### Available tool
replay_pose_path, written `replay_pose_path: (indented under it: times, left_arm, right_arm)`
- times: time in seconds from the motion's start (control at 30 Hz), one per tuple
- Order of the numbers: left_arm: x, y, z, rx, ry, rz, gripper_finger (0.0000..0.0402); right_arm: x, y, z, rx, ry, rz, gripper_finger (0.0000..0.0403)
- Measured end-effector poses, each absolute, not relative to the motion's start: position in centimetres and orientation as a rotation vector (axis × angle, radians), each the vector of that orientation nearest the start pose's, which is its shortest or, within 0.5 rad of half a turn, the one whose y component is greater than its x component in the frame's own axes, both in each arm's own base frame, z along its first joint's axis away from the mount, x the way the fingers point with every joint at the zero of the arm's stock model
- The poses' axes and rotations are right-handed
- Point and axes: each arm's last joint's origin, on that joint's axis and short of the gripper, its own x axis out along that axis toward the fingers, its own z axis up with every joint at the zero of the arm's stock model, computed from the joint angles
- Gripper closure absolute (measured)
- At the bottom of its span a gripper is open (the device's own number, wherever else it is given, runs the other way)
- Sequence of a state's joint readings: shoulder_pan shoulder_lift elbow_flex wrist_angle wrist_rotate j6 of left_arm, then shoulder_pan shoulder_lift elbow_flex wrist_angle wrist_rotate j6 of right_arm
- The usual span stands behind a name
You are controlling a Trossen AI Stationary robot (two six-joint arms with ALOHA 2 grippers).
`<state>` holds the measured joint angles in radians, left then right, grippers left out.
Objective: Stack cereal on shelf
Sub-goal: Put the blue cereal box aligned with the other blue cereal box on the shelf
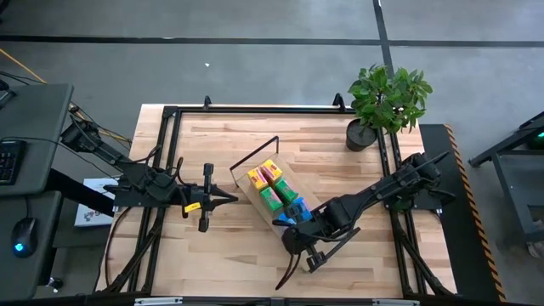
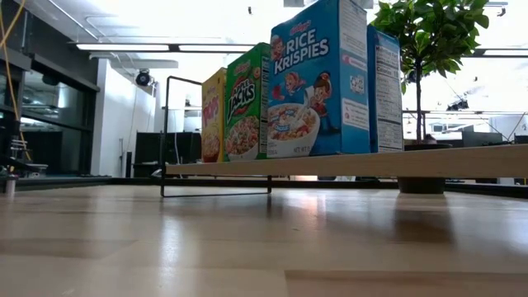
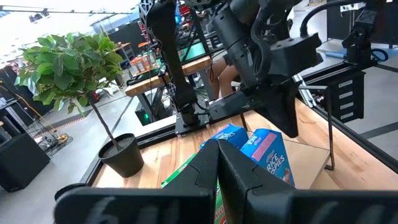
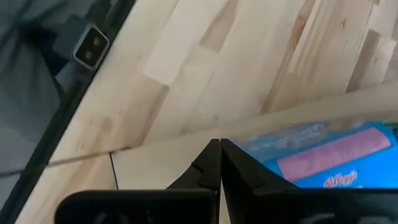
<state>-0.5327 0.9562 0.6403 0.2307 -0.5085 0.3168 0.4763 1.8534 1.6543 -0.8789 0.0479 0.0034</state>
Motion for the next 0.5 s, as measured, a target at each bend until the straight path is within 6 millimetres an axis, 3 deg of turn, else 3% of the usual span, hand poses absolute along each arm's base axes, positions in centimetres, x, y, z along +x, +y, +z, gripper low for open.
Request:
replay_pose_path:
  times: [0.2,0.5]
  left_arm:
    - [18.97,-9.56,29.22,0.359,0.070,-0.036,0.0401]
    - [18.98,-9.55,29.22,0.359,0.070,-0.036,0.0401]
  right_arm:
    - [34.96,17.88,28.28,-0.271,1.035,0.382,0.0403]
    - [35.30,17.46,28.37,-0.192,1.021,0.239,0.0403]
